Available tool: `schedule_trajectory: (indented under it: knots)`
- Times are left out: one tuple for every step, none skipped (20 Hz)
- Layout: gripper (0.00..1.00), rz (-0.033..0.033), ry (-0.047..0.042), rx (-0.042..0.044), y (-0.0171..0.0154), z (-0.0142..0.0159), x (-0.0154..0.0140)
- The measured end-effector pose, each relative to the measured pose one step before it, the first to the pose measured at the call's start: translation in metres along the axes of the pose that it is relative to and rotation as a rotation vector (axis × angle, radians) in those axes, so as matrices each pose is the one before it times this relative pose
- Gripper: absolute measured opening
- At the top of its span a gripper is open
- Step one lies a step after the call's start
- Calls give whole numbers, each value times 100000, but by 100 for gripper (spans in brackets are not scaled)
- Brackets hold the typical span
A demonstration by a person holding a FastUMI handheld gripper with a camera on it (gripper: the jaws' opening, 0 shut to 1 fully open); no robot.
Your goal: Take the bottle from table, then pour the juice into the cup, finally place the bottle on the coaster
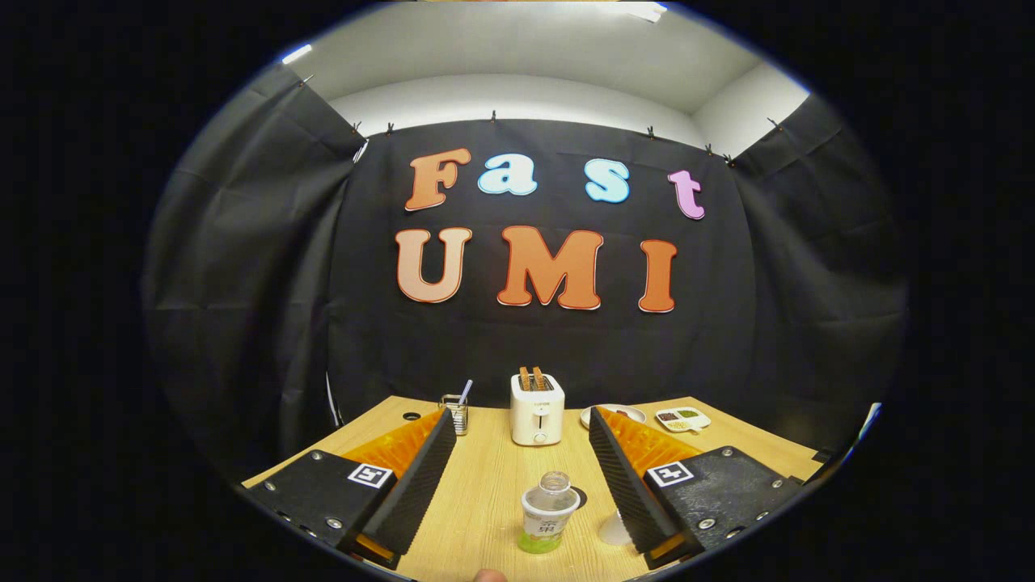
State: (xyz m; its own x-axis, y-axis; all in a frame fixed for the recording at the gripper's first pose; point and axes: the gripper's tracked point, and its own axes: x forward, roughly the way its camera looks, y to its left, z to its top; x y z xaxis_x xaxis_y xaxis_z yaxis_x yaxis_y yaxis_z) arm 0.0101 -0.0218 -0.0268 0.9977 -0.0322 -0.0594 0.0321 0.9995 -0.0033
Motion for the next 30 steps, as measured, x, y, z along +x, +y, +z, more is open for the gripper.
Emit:
schedule_trajectory:
  knots:
    - [98,-134,293,60,-120,-395,105]
    - [98,-618,-75,-111,-206,-304,149]
    - [98,-895,580,-175,-332,-690,312]
    - [99,-702,1253,-720,-159,-748,192]
    - [98,-798,1505,-999,-305,-914,212]
    - [98,-417,1979,-979,-152,-1010,265]
    - [99,591,2062,-210,60,-1134,265]
    - [99,1648,1131,1406,389,-915,175]
    - [99,990,683,1617,101,-1016,310]
    - [99,64,1321,1258,-209,-1211,292]
    - [98,-241,2003,1084,-215,-1524,273]
    - [98,-184,2392,782,-186,-1391,371]
    - [99,-106,1899,597,-82,-1201,370]
    - [99,-341,1769,250,-118,-1111,364]
    - [99,-563,1787,-200,-223,-1130,452]
    - [99,-445,1841,-704,-125,-994,374]
    - [99,-516,1764,-1068,-107,-969,259]
    - [99,-193,1761,-1020,-18,-868,381]
    - [99,183,1351,-385,125,-733,364]
    - [99,443,1182,-81,224,-600,365]
    - [99,248,1474,-266,167,-725,337]
    - [99,-181,1536,-917,75,-618,370]
    - [99,-567,1253,-1106,-50,-569,277]
    - [99,-408,1240,-655,-71,-378,279]
    - [99,-163,582,161,62,-340,198]
    - [99,395,283,799,120,-216,260]
    - [99,814,-91,1080,289,-192,254]
    - [99,1008,356,1169,244,-256,249]
    - [99,126,532,689,-58,-345,169]
    - [99,-753,486,-100,-203,-237,215]
